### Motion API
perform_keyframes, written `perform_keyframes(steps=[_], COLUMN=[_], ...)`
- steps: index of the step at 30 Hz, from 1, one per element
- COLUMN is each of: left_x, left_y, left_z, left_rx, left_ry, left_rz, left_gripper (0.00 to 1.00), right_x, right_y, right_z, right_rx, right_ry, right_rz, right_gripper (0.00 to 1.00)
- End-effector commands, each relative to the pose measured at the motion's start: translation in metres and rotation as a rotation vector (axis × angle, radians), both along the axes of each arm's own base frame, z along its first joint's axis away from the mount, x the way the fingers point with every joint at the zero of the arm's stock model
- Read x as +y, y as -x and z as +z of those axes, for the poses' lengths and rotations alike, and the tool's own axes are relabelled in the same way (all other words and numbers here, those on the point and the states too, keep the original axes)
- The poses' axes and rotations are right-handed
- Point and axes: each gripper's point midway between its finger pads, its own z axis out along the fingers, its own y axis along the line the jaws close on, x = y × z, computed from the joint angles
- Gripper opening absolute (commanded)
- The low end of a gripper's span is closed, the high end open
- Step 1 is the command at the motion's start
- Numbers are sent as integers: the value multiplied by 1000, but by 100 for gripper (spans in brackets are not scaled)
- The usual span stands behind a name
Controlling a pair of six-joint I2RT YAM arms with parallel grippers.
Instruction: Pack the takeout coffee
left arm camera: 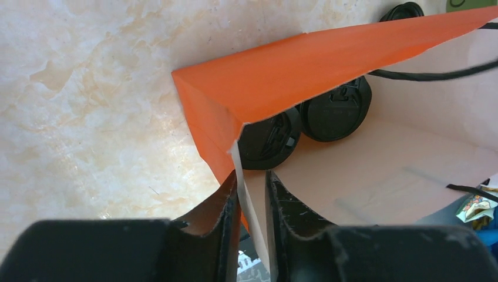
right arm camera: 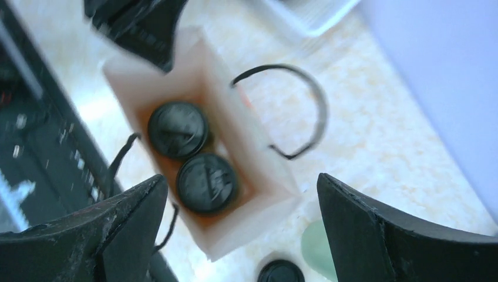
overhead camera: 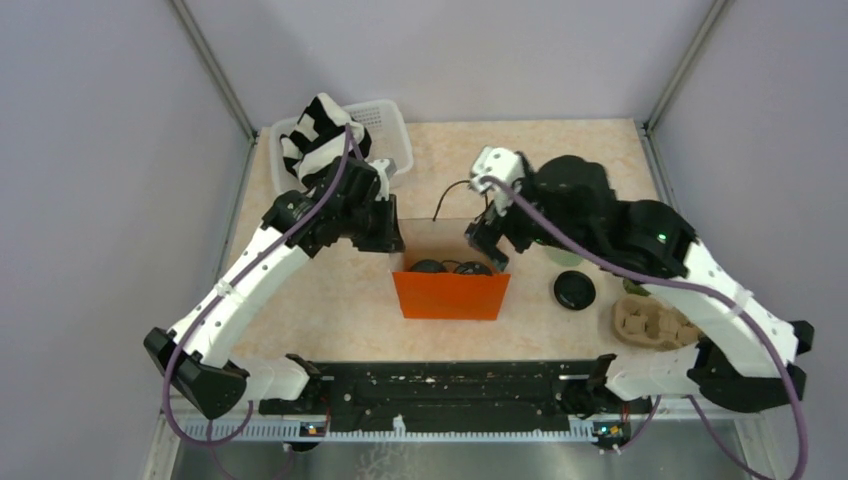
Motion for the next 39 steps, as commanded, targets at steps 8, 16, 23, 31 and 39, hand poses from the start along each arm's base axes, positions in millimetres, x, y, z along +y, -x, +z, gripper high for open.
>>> perform_keyframes(steps=[8, 16, 23, 31, 39], left_x=[3, 12, 23, 33, 32], left_y=[-2, 6, 10, 15, 14], left_z=[31, 59, 91, 103, 110], left_rx=[-77, -134, -210, -240, -257], left_ry=[23, 45, 75, 71, 72], left_rz=[-9, 3, 38, 63, 47], left_gripper=[55, 73, 76, 77, 77], right_x=[-121, -170, -184, -180, -177], right_y=[-107, -163, -178, -178, -176], right_z=[68, -57, -112, -138, -132], right_rx=[-230, 12, 33, 93, 74], right_ry=[-290, 112, 311, 364, 291], right_rz=[-712, -861, -911, -880, -892], right_gripper=[91, 90, 80, 49, 21])
